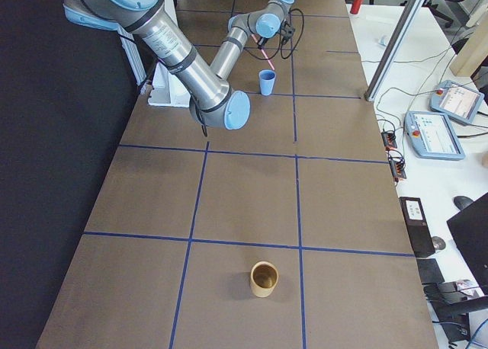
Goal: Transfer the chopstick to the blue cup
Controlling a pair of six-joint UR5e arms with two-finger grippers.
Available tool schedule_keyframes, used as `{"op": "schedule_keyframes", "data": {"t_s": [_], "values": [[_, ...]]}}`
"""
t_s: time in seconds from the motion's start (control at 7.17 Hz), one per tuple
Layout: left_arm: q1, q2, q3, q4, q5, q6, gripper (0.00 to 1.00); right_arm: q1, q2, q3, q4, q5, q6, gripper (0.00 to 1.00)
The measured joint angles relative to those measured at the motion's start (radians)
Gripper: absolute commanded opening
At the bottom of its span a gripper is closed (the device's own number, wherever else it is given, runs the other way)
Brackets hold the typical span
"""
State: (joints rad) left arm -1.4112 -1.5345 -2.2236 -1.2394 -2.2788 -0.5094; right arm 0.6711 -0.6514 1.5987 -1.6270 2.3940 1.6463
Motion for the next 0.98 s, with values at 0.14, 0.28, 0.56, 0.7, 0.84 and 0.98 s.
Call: {"op": "schedule_keyframes", "data": {"t_s": [0.14, 0.28, 0.56, 0.7, 0.84, 0.98], "values": [[0.000, 0.000, 0.007, -0.002, 0.000, 0.000, 1.00, -0.002, -0.002, -0.018, 0.007, 0.000, 0.000, 0.00], [-0.001, -0.001, 0.011, -0.003, -0.001, 0.000, 1.00, -0.004, -0.005, -0.027, 0.010, 0.000, 0.000, 0.00], [-0.001, -0.001, 0.011, -0.003, -0.001, 0.000, 1.00, -0.006, -0.014, -0.038, 0.013, 0.000, 0.000, 0.00], [-0.002, -0.001, 0.011, -0.003, -0.001, 0.000, 1.00, -0.007, -0.020, -0.038, 0.014, 0.001, 0.001, 0.00], [-0.002, -0.002, 0.010, -0.003, -0.001, 0.000, 1.00, -0.010, -0.025, -0.036, 0.015, 0.001, 0.002, 0.01], [-0.002, -0.003, 0.010, -0.003, -0.001, 0.000, 1.00, -0.016, -0.032, -0.038, 0.016, 0.001, 0.000, 0.04]]}}
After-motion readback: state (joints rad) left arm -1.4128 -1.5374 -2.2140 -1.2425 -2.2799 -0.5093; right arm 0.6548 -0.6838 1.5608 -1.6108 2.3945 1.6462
